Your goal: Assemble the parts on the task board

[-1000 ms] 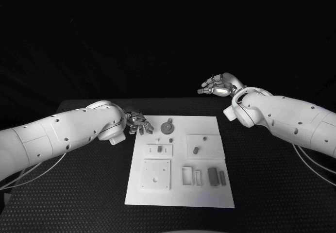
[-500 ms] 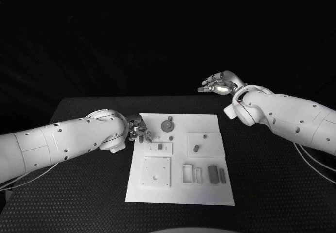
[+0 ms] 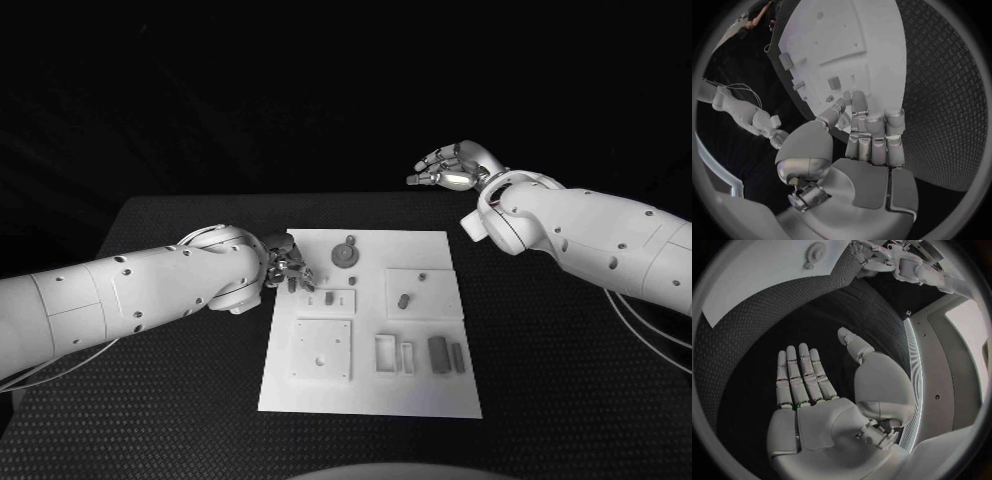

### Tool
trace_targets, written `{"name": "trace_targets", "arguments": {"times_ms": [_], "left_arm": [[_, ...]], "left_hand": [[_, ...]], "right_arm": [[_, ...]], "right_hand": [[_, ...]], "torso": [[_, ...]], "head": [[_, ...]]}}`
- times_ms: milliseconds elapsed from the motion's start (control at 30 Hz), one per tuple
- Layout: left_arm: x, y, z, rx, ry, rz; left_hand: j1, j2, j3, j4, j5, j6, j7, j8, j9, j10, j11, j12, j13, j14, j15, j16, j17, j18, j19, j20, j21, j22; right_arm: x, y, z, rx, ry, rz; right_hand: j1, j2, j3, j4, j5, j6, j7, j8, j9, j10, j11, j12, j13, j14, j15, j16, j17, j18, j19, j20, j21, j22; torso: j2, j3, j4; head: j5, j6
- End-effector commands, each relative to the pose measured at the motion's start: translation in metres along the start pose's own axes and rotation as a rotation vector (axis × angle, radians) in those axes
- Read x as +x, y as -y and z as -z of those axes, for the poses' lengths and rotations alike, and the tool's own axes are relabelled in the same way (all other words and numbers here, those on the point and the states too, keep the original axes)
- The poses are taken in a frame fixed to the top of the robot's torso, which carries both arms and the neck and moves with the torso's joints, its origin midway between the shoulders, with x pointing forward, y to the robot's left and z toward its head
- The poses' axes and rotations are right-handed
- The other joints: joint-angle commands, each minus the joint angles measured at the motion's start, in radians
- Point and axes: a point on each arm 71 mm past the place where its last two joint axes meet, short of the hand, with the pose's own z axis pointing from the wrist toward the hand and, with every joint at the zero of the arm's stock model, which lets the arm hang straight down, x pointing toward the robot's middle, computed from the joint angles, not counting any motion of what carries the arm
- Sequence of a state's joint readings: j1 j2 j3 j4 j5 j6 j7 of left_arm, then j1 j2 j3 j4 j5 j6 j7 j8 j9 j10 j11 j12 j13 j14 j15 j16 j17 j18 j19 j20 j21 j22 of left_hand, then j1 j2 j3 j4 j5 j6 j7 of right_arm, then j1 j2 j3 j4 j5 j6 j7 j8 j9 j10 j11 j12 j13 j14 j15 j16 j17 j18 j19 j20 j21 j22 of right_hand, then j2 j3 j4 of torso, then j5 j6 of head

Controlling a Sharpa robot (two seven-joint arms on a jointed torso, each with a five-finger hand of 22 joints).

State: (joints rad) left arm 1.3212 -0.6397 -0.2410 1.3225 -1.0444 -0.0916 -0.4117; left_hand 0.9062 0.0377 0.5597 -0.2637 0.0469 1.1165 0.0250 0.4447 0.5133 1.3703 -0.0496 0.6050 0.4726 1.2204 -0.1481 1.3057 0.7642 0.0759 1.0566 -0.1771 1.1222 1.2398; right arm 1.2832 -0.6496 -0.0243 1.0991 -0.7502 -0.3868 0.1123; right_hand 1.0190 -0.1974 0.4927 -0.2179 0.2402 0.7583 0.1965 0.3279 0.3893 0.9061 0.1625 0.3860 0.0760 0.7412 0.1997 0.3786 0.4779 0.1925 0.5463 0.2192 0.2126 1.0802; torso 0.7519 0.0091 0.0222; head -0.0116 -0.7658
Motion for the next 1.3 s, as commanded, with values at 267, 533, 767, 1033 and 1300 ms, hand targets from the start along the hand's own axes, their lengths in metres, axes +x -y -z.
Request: {"name": "trace_targets", "arguments": {"times_ms": [267,533,767,1033,1300], "left_arm": [[0.010,0.004,-0.002,0.000,-0.027,-0.045],[0.013,0.003,-0.002,0.000,-0.043,-0.057],[0.013,0.002,-0.002,-0.002,-0.051,-0.076],[0.014,0.001,-0.002,-0.006,-0.061,-0.086],[0.013,0.001,-0.002,-0.008,-0.050,-0.095]], "left_hand": [[0.014,0.001,0.007,0.000,0.006,0.007,0.001,0.044,0.041,0.036,-0.031,0.003,0.002,0.039,-0.037,0.006,0.001,0.045,0.004,-0.063,0.002,0.002],[0.015,0.002,0.009,-0.001,0.007,0.008,0.001,0.044,0.041,0.037,-0.031,0.002,0.002,0.039,-0.037,0.006,0.001,0.045,0.005,-0.063,0.001,0.002],[0.014,0.002,0.010,-0.001,0.008,0.008,0.001,0.044,0.041,0.037,-0.031,0.002,0.002,0.039,-0.037,0.006,0.001,0.045,0.005,-0.063,0.001,0.002],[0.014,0.002,0.010,-0.001,0.008,0.009,0.001,0.044,0.041,0.038,-0.031,0.002,0.002,0.039,-0.037,0.006,0.001,0.044,0.004,-0.063,0.001,0.002],[0.011,0.001,0.012,-0.001,0.012,0.011,0.000,0.044,0.041,0.041,-0.031,0.003,0.003,0.040,-0.037,0.007,0.002,0.044,0.005,-0.063,0.002,0.003]], "right_arm": [[0.001,-0.002,0.000,-0.010,-0.007,0.008],[0.001,-0.002,0.000,-0.011,-0.007,0.008],[0.001,-0.001,0.000,-0.011,-0.007,0.008],[0.001,-0.002,-0.001,-0.011,-0.007,0.008],[0.003,-0.002,-0.002,-0.012,-0.008,0.008]], "right_hand": [[0.003,-0.004,-0.004,0.001,0.002,-0.007,0.004,0.006,-0.002,-0.002,0.005,-0.004,-0.002,-0.004,0.001,0.007,-0.002,-0.017,0.002,0.001,-0.005,0.002],[0.003,-0.004,-0.004,0.001,0.002,-0.008,0.004,0.006,-0.002,-0.002,0.005,-0.004,-0.002,-0.004,0.001,0.007,-0.002,-0.017,0.002,0.001,-0.005,0.002],[0.003,-0.004,-0.004,0.001,0.002,-0.008,0.004,0.006,-0.002,-0.002,0.005,-0.004,-0.003,-0.004,0.001,0.008,-0.003,-0.017,0.002,0.001,-0.006,0.002],[0.003,-0.004,-0.004,0.002,0.003,-0.008,0.005,0.006,-0.002,-0.002,0.005,-0.004,-0.003,-0.005,0.001,0.008,-0.003,-0.017,0.002,0.001,-0.007,0.003],[0.004,-0.003,-0.003,0.001,0.002,-0.008,0.005,0.006,-0.003,-0.002,0.006,-0.004,-0.004,-0.005,0.001,0.008,-0.004,-0.016,0.002,0.001,-0.008,0.003]], "torso": [[0.000,-0.0006,0.0002],[-0.001,-0.0001,0.0000],[0.000,0.0004,-0.0001],[0.000,0.0004,0.0005],[0.000,0.0005,0.0005]], "head": [[-0.003,-0.004],[-0.003,-0.006],[-0.002,-0.007],[-0.001,-0.007],[0.000,-0.008]]}}
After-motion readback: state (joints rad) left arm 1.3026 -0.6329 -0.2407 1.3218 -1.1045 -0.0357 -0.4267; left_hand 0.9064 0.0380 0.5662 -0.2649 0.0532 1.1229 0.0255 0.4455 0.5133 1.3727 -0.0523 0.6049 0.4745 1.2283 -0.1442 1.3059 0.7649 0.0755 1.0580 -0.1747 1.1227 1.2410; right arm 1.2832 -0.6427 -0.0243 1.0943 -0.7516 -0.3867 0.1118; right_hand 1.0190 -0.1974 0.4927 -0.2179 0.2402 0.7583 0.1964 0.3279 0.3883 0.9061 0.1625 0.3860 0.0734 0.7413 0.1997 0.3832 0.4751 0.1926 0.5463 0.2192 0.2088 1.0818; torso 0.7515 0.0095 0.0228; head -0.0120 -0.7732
